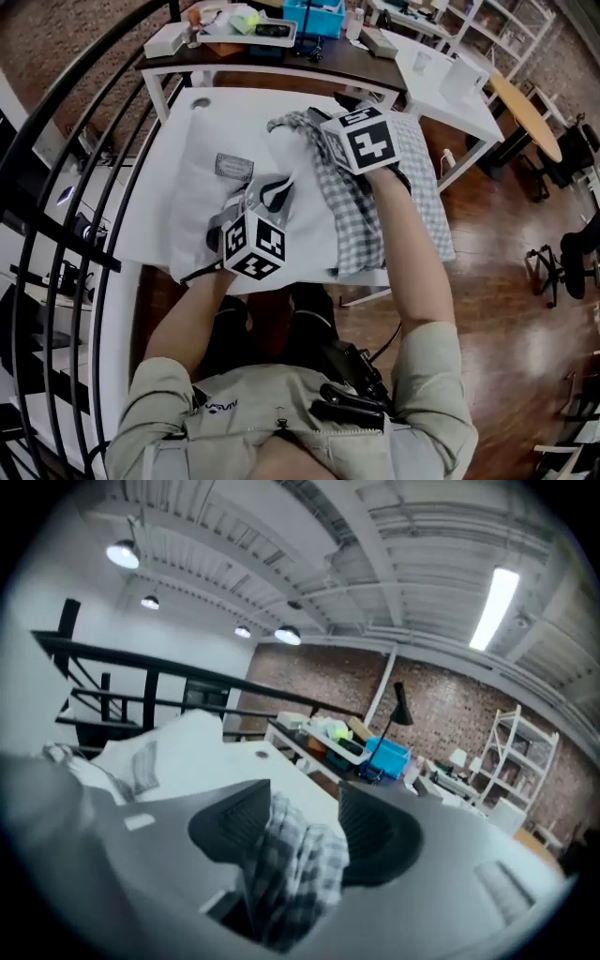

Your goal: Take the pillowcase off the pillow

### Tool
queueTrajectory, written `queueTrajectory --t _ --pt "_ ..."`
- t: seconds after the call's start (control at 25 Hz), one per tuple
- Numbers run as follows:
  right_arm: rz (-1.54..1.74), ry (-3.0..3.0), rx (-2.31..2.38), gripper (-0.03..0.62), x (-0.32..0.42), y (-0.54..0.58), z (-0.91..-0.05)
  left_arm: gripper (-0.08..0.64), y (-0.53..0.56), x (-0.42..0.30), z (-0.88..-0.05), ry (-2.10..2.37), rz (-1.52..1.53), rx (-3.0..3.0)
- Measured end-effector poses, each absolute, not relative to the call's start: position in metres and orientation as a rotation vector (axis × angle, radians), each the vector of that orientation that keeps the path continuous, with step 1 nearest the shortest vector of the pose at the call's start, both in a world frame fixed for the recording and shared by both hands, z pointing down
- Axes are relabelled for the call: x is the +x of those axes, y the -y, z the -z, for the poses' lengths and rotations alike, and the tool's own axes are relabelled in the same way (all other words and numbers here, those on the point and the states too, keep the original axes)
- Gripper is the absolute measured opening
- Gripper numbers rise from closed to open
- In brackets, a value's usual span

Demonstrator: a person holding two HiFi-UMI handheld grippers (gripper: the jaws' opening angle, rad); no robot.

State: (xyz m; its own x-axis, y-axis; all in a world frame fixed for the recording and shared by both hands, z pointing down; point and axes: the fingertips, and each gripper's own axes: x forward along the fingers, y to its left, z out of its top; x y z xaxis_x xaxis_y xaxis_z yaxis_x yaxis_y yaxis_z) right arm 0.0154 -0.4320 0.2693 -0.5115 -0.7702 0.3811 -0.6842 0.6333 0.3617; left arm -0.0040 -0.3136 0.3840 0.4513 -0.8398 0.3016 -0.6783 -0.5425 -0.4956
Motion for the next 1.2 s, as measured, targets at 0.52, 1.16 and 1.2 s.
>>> queueTrajectory --t 0.52,1.16,1.2 --pt "0.582 1.716 1.329 0.018 0.104 0.492 -0.25 0.012 0.24 -0.07 -0.244 -1.419 0.097 -2.36" --pt "0.211 2.08 1.635 0.176 0.183 0.469 -0.276 0.058 0.325 -0.079 -0.327 -1.446 0.407 -2.373" --pt "0.22 2.129 1.648 0.176 0.18 0.455 -0.268 0.072 0.323 -0.077 -0.323 -1.435 0.402 -2.368"
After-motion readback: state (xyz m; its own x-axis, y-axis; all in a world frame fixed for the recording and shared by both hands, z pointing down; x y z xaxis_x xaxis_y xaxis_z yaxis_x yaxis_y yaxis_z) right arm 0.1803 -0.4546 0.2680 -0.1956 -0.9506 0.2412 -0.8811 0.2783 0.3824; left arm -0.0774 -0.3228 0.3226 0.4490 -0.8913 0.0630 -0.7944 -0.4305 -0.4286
